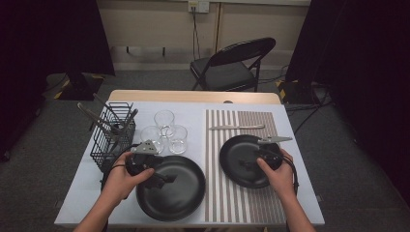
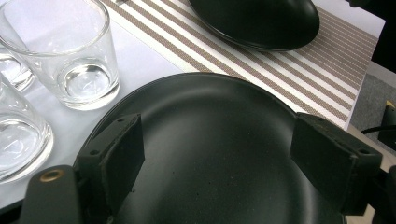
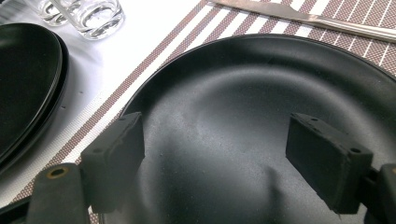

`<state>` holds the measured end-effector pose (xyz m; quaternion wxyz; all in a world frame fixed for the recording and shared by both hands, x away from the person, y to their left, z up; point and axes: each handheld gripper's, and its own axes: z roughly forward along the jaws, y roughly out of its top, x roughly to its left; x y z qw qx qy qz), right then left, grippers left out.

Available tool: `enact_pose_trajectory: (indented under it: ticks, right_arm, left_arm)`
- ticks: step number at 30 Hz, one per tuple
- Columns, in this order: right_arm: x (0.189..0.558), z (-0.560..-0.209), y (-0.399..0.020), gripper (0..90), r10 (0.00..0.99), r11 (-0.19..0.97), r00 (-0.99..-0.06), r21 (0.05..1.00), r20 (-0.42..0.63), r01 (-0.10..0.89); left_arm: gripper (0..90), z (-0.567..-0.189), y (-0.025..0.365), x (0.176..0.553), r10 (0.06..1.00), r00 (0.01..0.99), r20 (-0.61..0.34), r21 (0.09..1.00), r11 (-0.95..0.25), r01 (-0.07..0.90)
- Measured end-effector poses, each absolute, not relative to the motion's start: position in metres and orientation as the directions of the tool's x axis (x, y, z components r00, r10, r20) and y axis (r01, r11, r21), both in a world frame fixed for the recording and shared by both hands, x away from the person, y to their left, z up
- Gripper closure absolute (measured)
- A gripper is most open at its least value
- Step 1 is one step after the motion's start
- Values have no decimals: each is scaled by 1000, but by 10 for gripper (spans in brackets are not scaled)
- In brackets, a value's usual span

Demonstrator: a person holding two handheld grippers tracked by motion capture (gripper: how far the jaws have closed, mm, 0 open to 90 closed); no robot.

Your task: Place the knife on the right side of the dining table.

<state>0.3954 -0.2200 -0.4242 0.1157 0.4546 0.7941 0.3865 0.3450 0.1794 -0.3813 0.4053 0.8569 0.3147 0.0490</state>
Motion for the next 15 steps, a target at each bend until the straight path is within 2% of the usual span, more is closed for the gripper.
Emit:
enact_pose_trajectory:
  ticks: [15]
  right_arm:
    - [392,-427,-225,192,811,289,-563,725,162,626]
  left_arm:
    - [172,-377,185,349,588,789,-176,717,-473,512]
